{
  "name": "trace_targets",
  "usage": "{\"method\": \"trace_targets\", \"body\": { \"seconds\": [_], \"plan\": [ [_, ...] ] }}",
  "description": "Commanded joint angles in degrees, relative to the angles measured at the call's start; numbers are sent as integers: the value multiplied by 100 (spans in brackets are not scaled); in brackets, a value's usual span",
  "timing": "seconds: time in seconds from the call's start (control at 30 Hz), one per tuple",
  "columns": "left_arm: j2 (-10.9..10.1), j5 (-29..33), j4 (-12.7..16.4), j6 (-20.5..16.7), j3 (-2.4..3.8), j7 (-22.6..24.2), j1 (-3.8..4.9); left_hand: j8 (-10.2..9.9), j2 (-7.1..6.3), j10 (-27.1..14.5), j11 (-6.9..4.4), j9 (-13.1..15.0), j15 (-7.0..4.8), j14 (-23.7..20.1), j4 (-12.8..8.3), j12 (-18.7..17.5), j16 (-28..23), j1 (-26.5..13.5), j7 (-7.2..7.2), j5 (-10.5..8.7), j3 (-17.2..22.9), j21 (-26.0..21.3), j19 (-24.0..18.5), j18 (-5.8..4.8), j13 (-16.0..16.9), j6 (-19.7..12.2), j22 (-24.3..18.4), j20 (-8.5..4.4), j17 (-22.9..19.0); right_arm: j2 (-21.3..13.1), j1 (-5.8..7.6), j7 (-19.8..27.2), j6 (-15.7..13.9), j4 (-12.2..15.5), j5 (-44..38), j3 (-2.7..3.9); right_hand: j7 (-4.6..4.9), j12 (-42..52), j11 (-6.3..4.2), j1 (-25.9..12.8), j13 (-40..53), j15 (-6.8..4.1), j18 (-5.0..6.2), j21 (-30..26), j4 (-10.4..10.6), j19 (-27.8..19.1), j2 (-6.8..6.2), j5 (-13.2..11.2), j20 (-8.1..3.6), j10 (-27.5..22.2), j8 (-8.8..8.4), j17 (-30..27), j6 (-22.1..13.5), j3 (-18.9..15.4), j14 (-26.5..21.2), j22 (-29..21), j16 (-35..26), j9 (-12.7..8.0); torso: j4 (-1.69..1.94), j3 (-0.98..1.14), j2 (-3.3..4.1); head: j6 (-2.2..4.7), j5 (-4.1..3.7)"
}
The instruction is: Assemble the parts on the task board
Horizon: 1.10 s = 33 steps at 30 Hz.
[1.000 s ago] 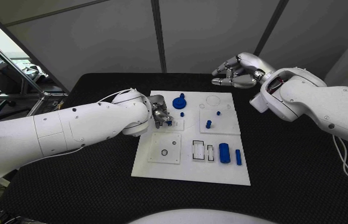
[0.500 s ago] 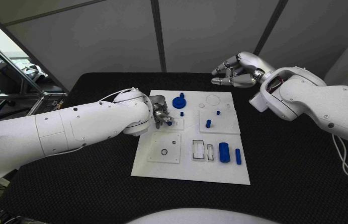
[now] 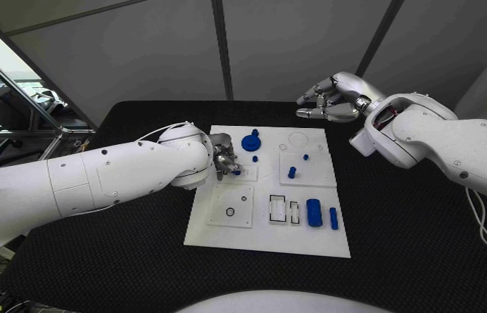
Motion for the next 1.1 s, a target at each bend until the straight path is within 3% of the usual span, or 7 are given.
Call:
{"method": "trace_targets", "body": {
  "seconds": [0.03,0.47,1.1],
  "plan": [
    [10,-16,10,175,-11,-71,-11,27,-8,47,-10,14,-1,31,-648,25,-19,-102,-32,25,656,36,206,-197,13,37,911,-26,8,11,13,66,31,2,-14,4,-12,-22,-14,-14,-7,-37,37,-29,8,-11,50,19,-18,10,20,132,32,-30,278,-2,-35,-9,-3,-1,-1,3,6],
    [75,-13,-61,163,-10,-59,-11,70,20,84,-42,68,-17,38,-529,70,-16,-459,-81,8,571,16,198,-191,57,138,895,-40,23,15,13,67,26,1,-15,4,-12,-22,-14,-14,-7,-37,37,-29,8,-11,50,19,-18,10,20,132,32,-30,278,-2,-35,-9,-1,4,6,-5,-3],
    [171,28,-171,203,-9,-52,-9,61,120,116,-65,102,-34,41,-235,122,-15,-931,-119,-9,-26,40,243,-206,109,286,955,-58,53,27,13,71,29,-9,-15,4,-15,-26,-17,-26,-16,-39,38,-34,16,-13,59,29,-19,12,27,121,44,-35,277,-7,-46,-8,-5,3,1,-28,-15]
  ]
}}
